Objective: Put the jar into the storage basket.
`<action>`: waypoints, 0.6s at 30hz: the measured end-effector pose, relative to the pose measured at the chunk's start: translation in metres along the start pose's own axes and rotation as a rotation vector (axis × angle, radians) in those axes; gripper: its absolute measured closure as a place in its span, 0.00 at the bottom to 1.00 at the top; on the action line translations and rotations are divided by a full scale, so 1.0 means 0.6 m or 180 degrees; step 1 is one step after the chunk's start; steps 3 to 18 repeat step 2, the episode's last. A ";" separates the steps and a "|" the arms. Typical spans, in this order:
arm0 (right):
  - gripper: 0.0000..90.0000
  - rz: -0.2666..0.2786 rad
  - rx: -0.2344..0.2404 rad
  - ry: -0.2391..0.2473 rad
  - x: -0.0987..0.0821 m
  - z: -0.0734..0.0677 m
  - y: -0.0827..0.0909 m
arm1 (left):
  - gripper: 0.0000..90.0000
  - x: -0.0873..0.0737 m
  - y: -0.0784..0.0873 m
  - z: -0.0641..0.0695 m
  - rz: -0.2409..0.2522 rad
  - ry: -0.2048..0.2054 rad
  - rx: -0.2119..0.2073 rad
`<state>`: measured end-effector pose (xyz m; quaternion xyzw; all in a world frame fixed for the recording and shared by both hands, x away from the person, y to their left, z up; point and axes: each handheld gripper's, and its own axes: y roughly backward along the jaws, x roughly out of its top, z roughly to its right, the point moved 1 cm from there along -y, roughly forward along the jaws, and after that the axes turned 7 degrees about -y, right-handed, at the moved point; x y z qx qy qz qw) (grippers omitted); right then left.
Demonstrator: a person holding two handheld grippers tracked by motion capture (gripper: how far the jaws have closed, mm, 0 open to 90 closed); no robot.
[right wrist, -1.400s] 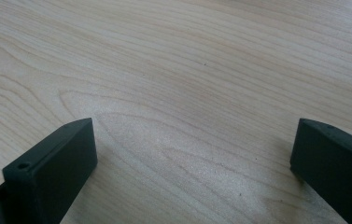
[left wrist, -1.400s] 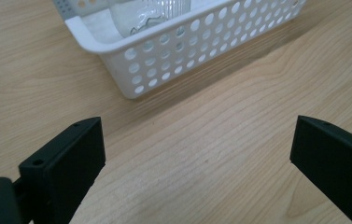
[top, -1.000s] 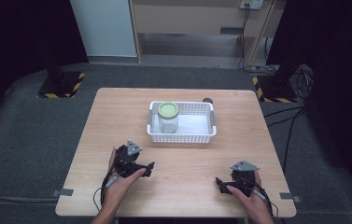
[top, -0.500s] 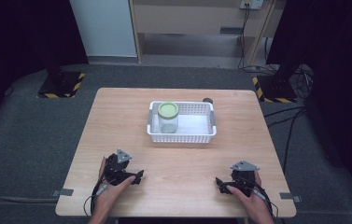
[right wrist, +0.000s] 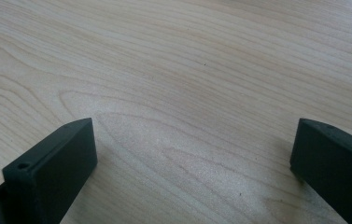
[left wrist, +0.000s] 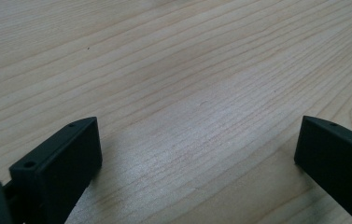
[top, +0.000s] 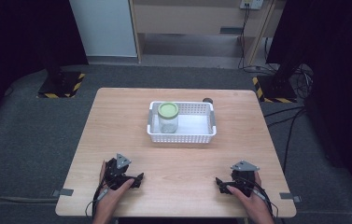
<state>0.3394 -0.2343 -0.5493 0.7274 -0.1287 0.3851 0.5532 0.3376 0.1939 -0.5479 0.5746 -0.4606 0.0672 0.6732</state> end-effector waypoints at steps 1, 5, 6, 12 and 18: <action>0.00 0.0001 -0.0001 0.0000 0.000 0.000 0.000 | 0.00 0.000 0.000 0.000 0.0000 -0.0001 -0.0003; 0.00 0.0001 -0.0001 0.0000 0.000 0.000 0.000 | 0.00 0.000 0.000 0.000 -0.0001 -0.0002 -0.0004; 0.00 0.0001 -0.0001 0.0000 0.000 0.000 0.000 | 0.00 0.000 0.000 0.000 -0.0001 -0.0002 -0.0004; 0.00 0.0001 -0.0001 0.0000 0.000 0.000 0.000 | 0.00 0.000 0.000 0.000 -0.0001 -0.0002 -0.0004; 0.00 0.0001 -0.0001 0.0000 0.000 0.000 0.000 | 0.00 0.000 0.000 0.000 -0.0001 -0.0002 -0.0004</action>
